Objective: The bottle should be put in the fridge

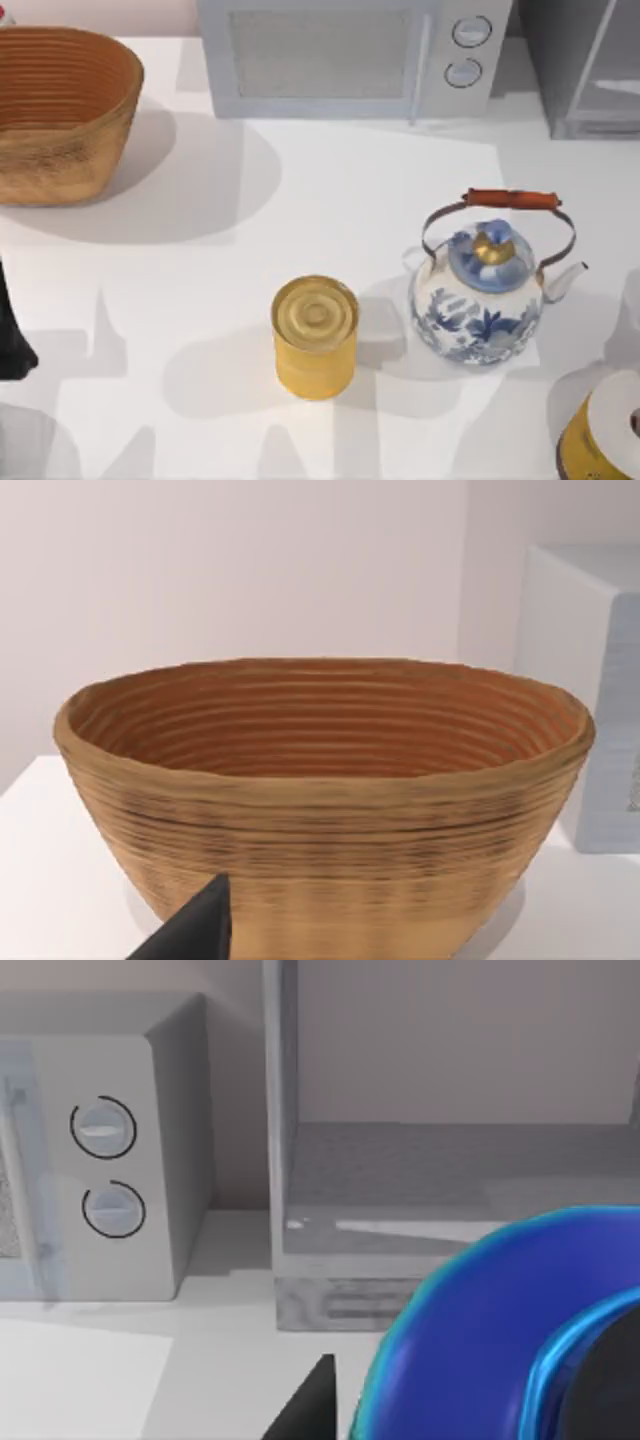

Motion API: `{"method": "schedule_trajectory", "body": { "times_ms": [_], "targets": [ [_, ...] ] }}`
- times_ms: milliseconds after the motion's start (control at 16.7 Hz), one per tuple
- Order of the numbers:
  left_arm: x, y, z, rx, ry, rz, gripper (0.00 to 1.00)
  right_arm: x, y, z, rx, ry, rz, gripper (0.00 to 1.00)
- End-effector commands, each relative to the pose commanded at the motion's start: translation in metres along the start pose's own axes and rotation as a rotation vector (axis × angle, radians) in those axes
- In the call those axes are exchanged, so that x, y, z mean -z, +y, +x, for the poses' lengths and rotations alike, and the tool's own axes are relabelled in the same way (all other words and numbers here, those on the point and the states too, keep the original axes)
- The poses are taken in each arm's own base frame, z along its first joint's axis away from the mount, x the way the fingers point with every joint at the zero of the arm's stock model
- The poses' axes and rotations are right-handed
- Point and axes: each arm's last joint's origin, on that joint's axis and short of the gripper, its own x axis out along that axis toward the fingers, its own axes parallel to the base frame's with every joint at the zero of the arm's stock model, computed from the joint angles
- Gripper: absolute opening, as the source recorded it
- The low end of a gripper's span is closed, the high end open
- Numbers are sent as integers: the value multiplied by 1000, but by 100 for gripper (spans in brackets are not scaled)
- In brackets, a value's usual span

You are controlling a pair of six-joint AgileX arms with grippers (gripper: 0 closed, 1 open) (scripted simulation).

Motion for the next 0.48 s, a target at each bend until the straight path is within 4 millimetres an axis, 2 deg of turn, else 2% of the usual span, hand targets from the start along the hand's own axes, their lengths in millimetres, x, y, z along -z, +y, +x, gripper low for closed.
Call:
{"method": "schedule_trajectory", "body": {
  "times_ms": [180,360,480],
  "targets": [
    [0,0,0,0,0,0,100,-12,-1,2,5,-18,2,1],
    [0,0,0,0,0,0,100,-39,-3,10,6,-54,-1,1],
    [0,0,0,0,0,0,100,-62,-5,23,1,-75,-7,1]
  ]
}}
